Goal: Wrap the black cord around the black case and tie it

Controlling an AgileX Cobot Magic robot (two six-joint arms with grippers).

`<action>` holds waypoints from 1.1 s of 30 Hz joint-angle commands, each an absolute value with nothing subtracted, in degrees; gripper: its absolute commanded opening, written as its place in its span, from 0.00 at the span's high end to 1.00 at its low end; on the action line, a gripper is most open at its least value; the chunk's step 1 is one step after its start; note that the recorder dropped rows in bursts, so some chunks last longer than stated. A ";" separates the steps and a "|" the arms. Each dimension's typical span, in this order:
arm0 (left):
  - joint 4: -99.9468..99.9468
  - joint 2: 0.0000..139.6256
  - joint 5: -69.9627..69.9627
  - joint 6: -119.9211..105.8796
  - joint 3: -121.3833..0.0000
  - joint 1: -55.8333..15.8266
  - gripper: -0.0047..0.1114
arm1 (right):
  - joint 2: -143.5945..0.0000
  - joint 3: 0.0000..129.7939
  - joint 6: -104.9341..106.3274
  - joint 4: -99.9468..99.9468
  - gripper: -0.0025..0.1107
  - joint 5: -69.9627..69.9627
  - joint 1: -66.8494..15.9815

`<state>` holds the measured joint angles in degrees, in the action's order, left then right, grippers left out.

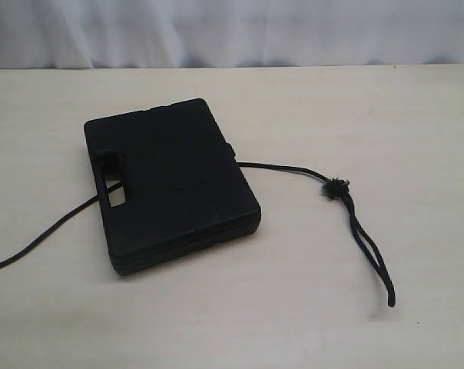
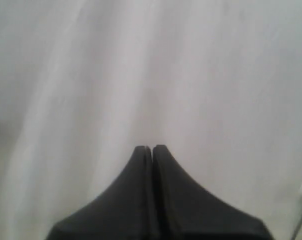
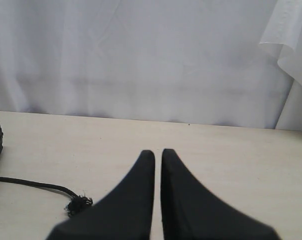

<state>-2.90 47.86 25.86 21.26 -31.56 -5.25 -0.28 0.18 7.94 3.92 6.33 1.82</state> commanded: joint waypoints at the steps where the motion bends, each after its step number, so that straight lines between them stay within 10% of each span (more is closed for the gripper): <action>1: -5.33 61.20 -6.58 16.38 -43.71 -5.00 0.96 | 0.00 0.00 8.16 4.12 0.94 5.84 1.88; 9: -5.27 77.98 -35.07 10.03 -58.21 -5.00 0.93 | 0.00 0.00 8.16 4.12 0.94 5.84 1.88; 19: -5.27 85.89 -40.81 8.81 -58.21 -5.00 0.57 | 0.00 0.00 8.16 4.12 0.94 5.84 1.88; 33: 6.75 99.37 -34.92 9.05 -58.21 -5.00 0.57 | 0.00 0.00 8.16 4.12 0.94 5.84 1.88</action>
<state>3.33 97.36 -39.23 8.93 -57.75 -5.25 -0.28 0.18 7.94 3.92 6.33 1.82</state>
